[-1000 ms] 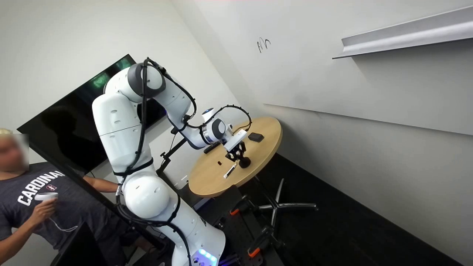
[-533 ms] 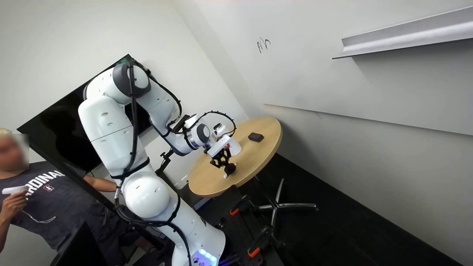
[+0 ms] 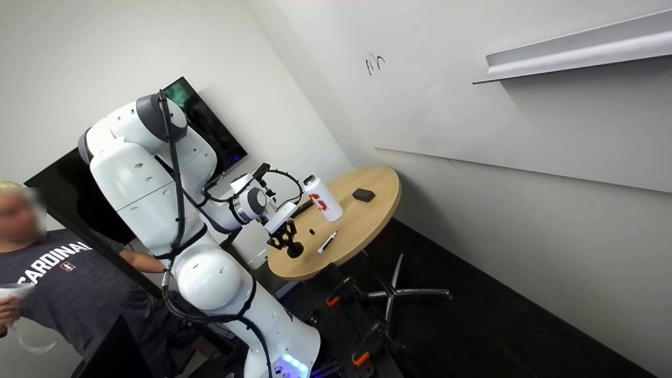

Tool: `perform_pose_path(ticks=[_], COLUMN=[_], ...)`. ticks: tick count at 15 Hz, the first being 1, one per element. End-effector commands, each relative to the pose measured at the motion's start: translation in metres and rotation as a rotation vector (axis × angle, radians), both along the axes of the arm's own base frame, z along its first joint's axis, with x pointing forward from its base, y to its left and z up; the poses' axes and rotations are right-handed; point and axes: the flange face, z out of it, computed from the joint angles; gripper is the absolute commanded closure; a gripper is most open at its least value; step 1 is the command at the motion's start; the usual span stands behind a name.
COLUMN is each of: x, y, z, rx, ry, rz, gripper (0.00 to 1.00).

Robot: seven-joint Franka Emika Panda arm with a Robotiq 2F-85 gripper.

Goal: Move the black lid to the left

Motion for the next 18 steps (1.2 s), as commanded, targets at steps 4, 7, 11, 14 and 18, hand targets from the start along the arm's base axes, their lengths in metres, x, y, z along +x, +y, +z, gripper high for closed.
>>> perform_pose_path(ticks=[4,7,11,14,18], x=[0.004,-0.015,-0.044,-0.051,-0.042], y=[0.004,0.027,0.056,0.076,0.100], z=[0.000,0.006,0.016,0.011,-0.014], rx=[0.002,0.001,0.002,0.024,0.025], ry=[0.001,-0.009,-0.050,-0.070,-0.044], rz=[0.023,0.097,0.214,0.277,0.328], gripper=[0.97,0.97,0.97,0.97,0.97])
